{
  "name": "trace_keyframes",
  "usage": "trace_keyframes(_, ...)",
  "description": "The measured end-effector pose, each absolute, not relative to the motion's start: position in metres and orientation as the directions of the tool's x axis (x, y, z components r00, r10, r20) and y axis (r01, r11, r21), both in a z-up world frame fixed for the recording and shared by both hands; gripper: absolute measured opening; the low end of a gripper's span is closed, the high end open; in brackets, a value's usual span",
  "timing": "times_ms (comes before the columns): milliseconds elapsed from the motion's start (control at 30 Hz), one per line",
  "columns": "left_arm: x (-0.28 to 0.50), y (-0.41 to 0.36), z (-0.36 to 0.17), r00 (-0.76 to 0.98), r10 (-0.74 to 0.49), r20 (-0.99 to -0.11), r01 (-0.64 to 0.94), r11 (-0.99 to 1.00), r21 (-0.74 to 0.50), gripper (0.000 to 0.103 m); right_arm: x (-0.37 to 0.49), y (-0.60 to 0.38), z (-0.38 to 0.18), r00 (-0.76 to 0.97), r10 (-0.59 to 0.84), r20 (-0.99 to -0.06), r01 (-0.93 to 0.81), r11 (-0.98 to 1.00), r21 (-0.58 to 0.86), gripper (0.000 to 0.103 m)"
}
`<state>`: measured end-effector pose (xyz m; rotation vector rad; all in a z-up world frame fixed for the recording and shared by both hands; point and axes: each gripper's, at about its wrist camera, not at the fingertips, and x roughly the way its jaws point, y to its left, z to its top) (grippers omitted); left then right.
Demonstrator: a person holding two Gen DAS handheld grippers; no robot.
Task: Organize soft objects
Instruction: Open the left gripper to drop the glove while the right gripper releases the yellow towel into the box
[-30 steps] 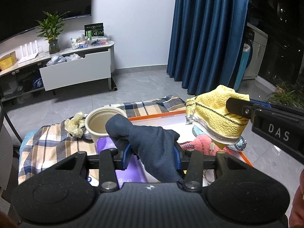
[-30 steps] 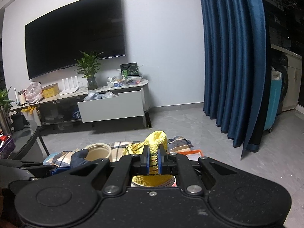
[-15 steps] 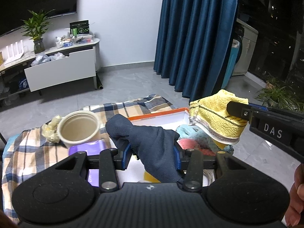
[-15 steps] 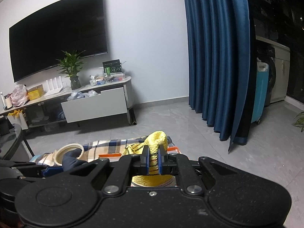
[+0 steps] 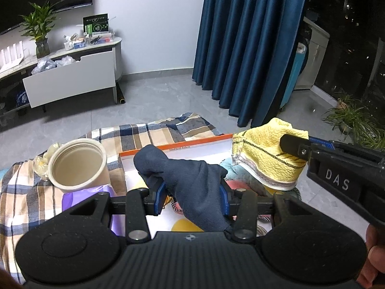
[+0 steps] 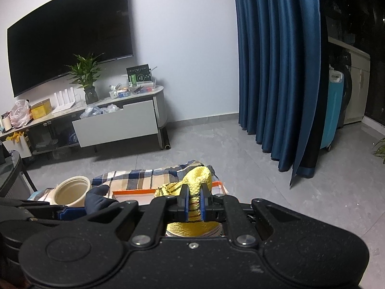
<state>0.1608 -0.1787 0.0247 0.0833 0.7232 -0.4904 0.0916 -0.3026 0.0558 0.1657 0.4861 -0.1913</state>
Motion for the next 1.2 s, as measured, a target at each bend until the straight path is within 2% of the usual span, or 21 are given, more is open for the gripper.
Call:
trace_keyframes(300,0.18,-0.188,0.025,0.637,-0.395,-0.662,0.457,0.885,-0.088,0.046,0.116,-0.306,0.05,0.865,-0.136,-0.482,0.215,0.97,0.112,0.012)
trace_keyframes(333,0.182,-0.188,0.024,0.635,-0.395,-0.665,0.458,0.884,-0.087,0.049,0.12,-0.306,0.049,0.866,-0.136,-0.481,0.213,0.971,0.108,0.015)
trace_keyframes(400,0.185,-0.189,0.023,0.633,-0.392,-0.668,0.457,0.885,-0.087,0.056,0.125,-0.306,0.048,0.868,-0.133,-0.478,0.207,0.973,0.105,0.028)
trace_keyframes(433,0.186,-0.189,0.023,0.632,-0.389,-0.67,0.453,0.887,-0.088,0.061,0.126,-0.306,0.048,0.869,-0.135,-0.477,0.209,0.972,0.105,0.043)
trace_keyframes(467,0.188,-0.189,0.023,0.63,-0.387,-0.673,0.45,0.889,-0.089,0.062,0.126,-0.307,0.048,0.871,-0.139,-0.472,0.213,0.971,0.106,0.049)
trace_keyframes(567,0.185,-0.188,0.024,0.64,-0.386,-0.664,0.447,0.89,-0.087,0.073,0.12,-0.308,0.051,0.88,-0.138,-0.455,0.209,0.971,0.111,0.052)
trace_keyframes(700,0.182,-0.182,0.031,0.652,-0.396,-0.647,0.44,0.892,-0.102,0.078,0.104,-0.305,0.06,0.894,-0.16,-0.418,0.223,0.969,0.106,0.055)
trace_keyframes(767,0.176,-0.178,0.037,0.663,-0.394,-0.636,0.434,0.895,-0.101,0.085,0.095,-0.303,0.066,0.902,-0.156,-0.402,0.217,0.97,0.109,0.058)
trace_keyframes(1200,0.139,-0.124,0.061,0.74,-0.307,-0.599,0.338,0.939,-0.065,0.088,0.073,-0.247,0.089,0.925,-0.033,-0.379,0.085,0.989,0.122,0.064)
